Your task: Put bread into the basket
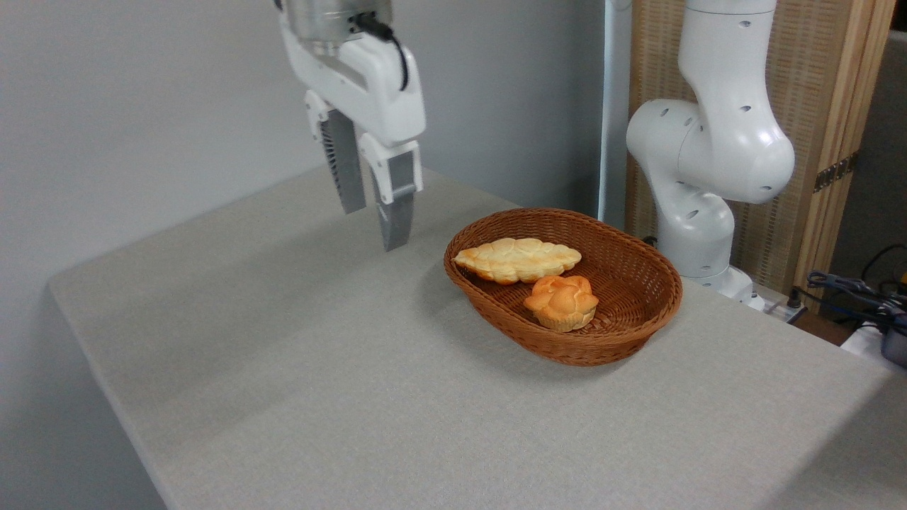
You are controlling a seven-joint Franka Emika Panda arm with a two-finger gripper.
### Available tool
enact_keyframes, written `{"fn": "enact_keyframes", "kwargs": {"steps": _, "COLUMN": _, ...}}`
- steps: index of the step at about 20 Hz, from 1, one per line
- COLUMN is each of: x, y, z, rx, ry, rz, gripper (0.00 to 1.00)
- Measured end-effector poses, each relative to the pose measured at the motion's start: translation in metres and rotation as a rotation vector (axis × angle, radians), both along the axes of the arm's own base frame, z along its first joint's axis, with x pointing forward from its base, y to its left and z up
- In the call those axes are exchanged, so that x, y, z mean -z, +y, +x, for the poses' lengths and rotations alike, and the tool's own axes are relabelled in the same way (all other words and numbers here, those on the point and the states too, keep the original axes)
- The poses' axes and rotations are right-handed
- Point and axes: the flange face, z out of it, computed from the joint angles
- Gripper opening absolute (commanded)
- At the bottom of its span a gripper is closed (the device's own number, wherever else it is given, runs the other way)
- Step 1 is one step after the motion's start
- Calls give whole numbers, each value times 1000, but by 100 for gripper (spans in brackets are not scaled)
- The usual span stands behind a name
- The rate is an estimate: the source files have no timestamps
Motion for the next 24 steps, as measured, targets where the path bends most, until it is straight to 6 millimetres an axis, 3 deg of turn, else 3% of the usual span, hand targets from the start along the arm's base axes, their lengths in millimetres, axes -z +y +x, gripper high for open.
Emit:
{"fn": "enact_keyframes", "kwargs": {"steps": 4, "x": 1, "y": -11, "z": 4, "rx": -36, "ry": 3, "rz": 6, "gripper": 100}}
{"fn": "enact_keyframes", "kwargs": {"steps": 24, "x": -1, "y": 7, "z": 4, "rx": -78, "ry": -3, "rz": 83, "gripper": 100}}
